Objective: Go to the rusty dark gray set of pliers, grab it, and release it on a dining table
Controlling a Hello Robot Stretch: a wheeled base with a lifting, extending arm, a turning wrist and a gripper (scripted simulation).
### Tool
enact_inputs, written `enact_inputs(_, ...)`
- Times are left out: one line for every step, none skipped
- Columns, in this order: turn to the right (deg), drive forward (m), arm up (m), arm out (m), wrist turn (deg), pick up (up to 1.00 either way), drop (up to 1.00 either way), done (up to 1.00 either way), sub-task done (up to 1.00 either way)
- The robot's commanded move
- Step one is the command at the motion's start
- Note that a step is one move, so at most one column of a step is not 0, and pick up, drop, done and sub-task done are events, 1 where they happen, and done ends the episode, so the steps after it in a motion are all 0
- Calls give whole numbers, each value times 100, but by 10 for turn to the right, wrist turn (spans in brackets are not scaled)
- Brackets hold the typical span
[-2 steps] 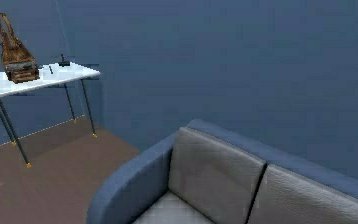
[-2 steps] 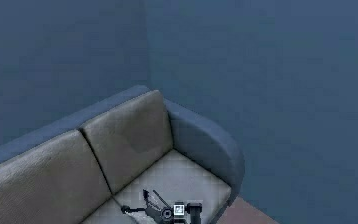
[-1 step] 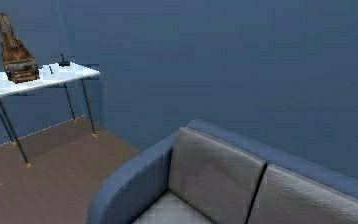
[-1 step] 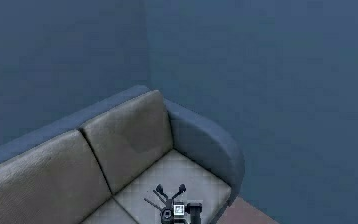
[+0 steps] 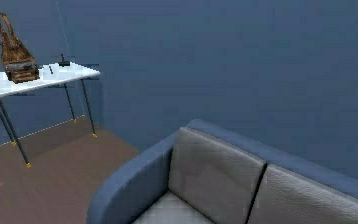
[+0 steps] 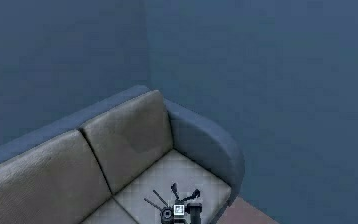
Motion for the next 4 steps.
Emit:
enact_inputs(0, 0, -30, 0, 0, 0, 0, 0, 0)
enact_inputs(0, 0, 0, 0, 0, 100, 0, 0, 0)
enact_inputs(0, 0, 10, 0, 0, 0, 0, 0, 0)
enact_inputs(0, 0, 50, 0, 0, 0, 0, 0, 0)
